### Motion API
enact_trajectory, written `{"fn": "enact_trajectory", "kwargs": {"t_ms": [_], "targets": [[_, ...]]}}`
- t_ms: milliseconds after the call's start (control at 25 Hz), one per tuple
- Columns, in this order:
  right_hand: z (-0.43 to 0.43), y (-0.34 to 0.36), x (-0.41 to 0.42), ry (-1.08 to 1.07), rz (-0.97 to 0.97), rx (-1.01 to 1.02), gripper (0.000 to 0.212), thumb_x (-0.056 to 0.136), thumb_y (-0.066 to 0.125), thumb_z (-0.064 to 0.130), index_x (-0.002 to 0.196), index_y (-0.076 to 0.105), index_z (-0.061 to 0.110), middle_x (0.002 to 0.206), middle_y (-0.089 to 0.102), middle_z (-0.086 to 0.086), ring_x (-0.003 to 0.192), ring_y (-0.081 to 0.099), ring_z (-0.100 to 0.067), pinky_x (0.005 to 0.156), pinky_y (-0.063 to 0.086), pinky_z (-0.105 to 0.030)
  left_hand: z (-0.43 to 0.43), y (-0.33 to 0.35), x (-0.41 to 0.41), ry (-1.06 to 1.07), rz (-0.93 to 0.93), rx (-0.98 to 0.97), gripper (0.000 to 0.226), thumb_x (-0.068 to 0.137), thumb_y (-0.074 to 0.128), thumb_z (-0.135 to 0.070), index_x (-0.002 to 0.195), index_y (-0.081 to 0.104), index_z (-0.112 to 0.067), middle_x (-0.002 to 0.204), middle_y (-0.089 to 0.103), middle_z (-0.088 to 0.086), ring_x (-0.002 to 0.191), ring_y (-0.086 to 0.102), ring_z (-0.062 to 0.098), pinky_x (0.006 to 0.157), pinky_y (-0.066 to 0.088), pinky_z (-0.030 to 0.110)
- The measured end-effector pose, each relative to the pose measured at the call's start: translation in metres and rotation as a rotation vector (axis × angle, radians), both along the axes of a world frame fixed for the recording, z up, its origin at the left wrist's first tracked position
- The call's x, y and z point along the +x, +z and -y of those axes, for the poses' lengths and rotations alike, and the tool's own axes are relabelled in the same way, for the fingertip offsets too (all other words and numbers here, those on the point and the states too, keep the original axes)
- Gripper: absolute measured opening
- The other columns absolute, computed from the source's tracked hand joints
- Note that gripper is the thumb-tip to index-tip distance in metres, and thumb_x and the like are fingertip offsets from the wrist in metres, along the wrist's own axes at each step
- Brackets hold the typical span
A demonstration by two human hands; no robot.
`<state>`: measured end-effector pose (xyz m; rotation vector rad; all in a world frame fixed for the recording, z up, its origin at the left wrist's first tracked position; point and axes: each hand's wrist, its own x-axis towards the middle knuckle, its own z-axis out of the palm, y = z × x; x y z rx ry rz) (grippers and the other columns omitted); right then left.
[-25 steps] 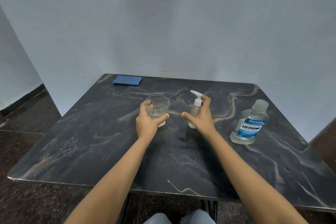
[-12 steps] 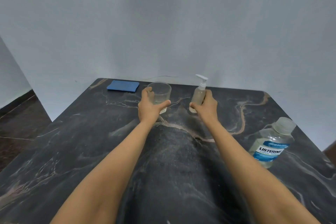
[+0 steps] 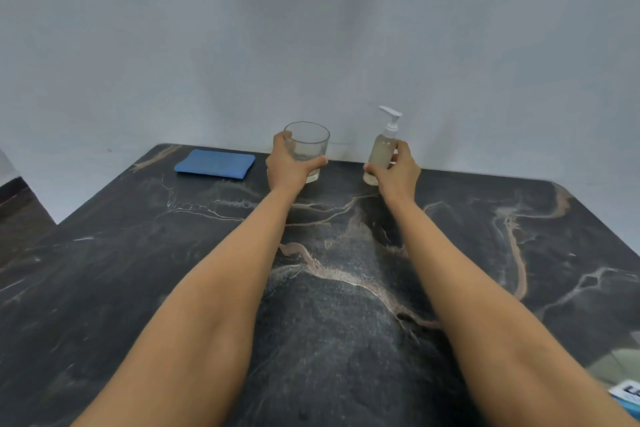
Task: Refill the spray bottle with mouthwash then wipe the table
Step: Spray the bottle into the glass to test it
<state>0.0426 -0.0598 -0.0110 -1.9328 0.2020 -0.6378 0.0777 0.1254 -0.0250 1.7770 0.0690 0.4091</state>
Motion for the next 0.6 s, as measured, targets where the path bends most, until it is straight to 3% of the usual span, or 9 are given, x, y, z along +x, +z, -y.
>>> {"fn": "enact_trajectory", "kwargs": {"t_ms": [320, 480, 600], "targets": [[0.007, -0.021, 0.024, 0.040, -0.009, -0.088, 0.050, 0.075, 0.076, 0.017, 0.119, 0.052, 0.010, 0.115, 0.061, -0.011, 0.097, 0.057, -0.022, 0.074, 0.043, -0.024, -0.002, -0.013, 0.036, 0.004, -0.021, -0.054, 0.091, 0.061, 0.089, -0.024, 0.137, 0.040, -0.015, 0.137, 0.051, 0.010, 0.124, 0.047, 0.026, 0.100, 0.040, 0.033], [0.007, -0.024, 0.024, 0.039, -0.054, -0.102, 0.051, 0.076, 0.077, 0.020, 0.118, 0.051, 0.007, 0.108, 0.057, -0.005, 0.096, 0.056, -0.020, 0.065, 0.038, -0.013, -0.004, -0.013, 0.035, -0.054, -0.055, 0.019, 0.105, 0.067, 0.086, -0.033, 0.148, 0.023, -0.014, 0.148, 0.038, 0.011, 0.135, 0.037, 0.027, 0.107, 0.032, 0.034], [0.006, -0.021, 0.013, 0.041, -0.121, -0.095, 0.071, 0.074, 0.079, 0.025, 0.131, 0.042, 0.006, 0.122, 0.053, -0.010, 0.108, 0.052, -0.022, 0.081, 0.041, -0.022, -0.003, -0.009, 0.021, -0.037, -0.151, 0.032, 0.118, 0.066, 0.085, -0.039, 0.151, 0.008, -0.008, 0.154, 0.027, 0.014, 0.140, 0.029, 0.030, 0.110, 0.029, 0.037]]}}
